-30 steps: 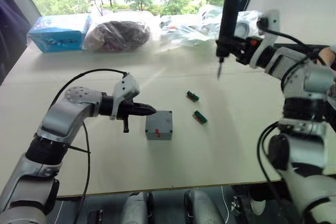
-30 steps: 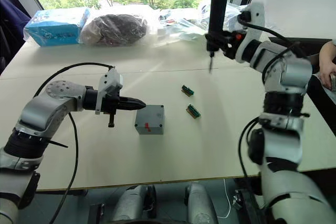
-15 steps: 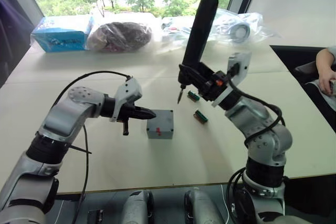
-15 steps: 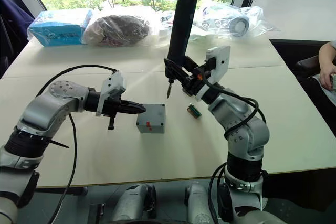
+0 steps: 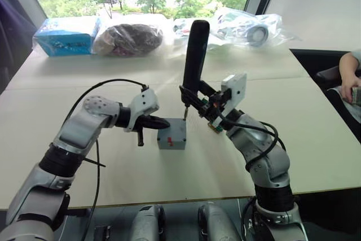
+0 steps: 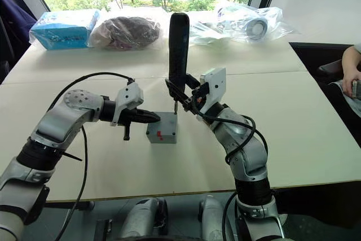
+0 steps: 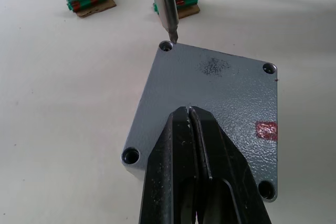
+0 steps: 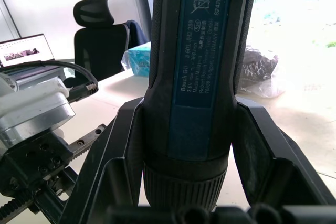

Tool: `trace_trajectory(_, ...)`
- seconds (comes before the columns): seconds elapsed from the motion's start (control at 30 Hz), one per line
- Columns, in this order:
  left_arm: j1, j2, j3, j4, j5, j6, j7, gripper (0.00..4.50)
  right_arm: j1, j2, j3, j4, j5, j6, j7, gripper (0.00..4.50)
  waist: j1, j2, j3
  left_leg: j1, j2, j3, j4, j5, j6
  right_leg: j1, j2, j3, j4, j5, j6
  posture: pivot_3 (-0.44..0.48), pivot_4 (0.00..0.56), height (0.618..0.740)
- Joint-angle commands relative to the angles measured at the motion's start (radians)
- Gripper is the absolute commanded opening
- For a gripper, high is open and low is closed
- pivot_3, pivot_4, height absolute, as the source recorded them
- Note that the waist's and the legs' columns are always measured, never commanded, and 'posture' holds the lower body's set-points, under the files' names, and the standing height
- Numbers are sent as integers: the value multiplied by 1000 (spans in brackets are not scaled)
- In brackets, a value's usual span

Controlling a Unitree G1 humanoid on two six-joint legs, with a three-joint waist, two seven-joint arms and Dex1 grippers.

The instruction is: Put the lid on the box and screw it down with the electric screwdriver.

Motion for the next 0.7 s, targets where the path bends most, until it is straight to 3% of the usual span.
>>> trace_trajectory(0.03,14,4,-8,0,12,0,-7,0,1,6,6,-32,-7,-69,-1,1852,1,0,0,0,0,0,0,0,0,0,0,0,0,0,0,0,150,740)
trace_trajectory(0.7,28,7,-4,-33,5,28,-9,0,45,-1,89,82,-103,-183,4,1852,0,-2,-1,4,0,-1,0,0,0,4,0,0,0,0,0,0,150,740)
